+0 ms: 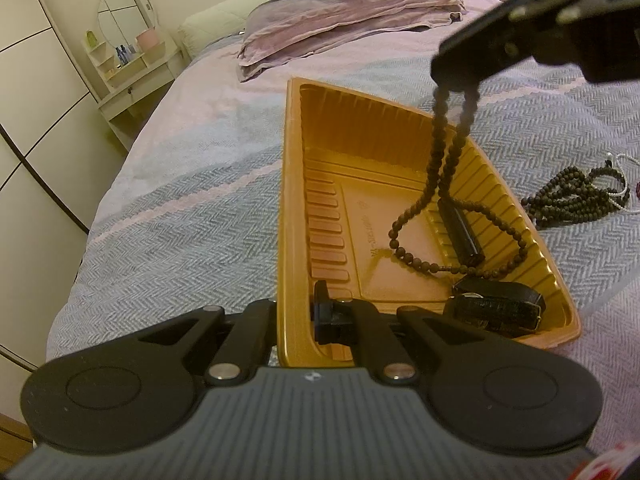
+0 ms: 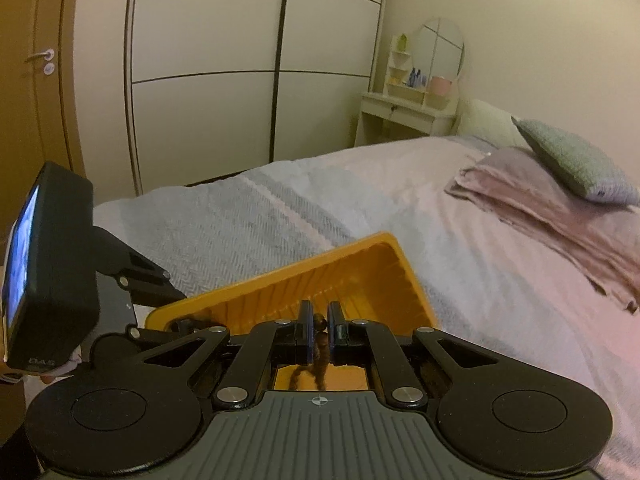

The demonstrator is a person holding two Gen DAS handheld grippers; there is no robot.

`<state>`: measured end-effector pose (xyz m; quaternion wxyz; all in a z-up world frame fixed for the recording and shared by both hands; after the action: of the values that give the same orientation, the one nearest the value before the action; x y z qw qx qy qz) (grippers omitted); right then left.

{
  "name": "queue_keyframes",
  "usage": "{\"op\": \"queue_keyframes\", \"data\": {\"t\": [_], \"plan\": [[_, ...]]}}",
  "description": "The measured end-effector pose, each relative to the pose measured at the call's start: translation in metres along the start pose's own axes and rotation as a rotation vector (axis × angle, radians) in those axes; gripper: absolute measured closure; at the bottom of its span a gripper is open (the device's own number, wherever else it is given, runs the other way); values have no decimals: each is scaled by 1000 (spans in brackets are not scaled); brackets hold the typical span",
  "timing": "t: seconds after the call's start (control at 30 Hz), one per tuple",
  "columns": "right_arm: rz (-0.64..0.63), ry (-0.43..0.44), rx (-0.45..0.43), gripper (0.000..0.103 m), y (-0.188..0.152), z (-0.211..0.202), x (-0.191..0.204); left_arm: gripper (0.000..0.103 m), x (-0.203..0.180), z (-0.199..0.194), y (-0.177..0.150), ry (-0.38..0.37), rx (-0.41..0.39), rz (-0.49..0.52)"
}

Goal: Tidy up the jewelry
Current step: 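Lift the brown bead necklace over the tray and drop it in, then grasp the amber pendant of the pearl necklace with the right tool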

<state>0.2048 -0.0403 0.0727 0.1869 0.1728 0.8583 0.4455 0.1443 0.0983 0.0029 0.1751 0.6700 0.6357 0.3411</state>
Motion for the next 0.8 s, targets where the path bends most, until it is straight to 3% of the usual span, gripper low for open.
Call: {"op": "queue_keyframes", "data": {"t": [0.13,0.3,0.33,0.37,0.43,0.67,0.8], "plan": [[66,34,-5,96,-7,-5,-8,101,0,0,1,2,0,-1],[123,-29,-20,91,-22,-30,-27,101,-2,-1,2,4,-1,0],[141,-47,-19,84,-29,-37,-32,101,-2,-1,2,4,0,-1],[164,-67,-18,68,-39,-46,-38,101,-2,-1,2,4,-1,0],[206,-111,-10,53,-62,-62,-51,101,-2,-1,2,5,-1,3],[358,-310,128,53,-169,-114,-110,101,-2,0,0,8,-3,2],[441,-377,209,53,-222,-135,-130,101,-3,-1,0,11,-2,3]]}}
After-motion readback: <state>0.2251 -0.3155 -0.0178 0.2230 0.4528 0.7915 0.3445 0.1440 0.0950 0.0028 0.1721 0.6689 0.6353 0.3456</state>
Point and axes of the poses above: each gripper's, at about its wrist camera, not at the fingertips, and z roughly the way its jaws point, x to its left, y to its top, the point moved 4 cm from there along z, roughly the way its jaws point, and after that the axes turned 8 degrees about -z, right-handed, at the moved point
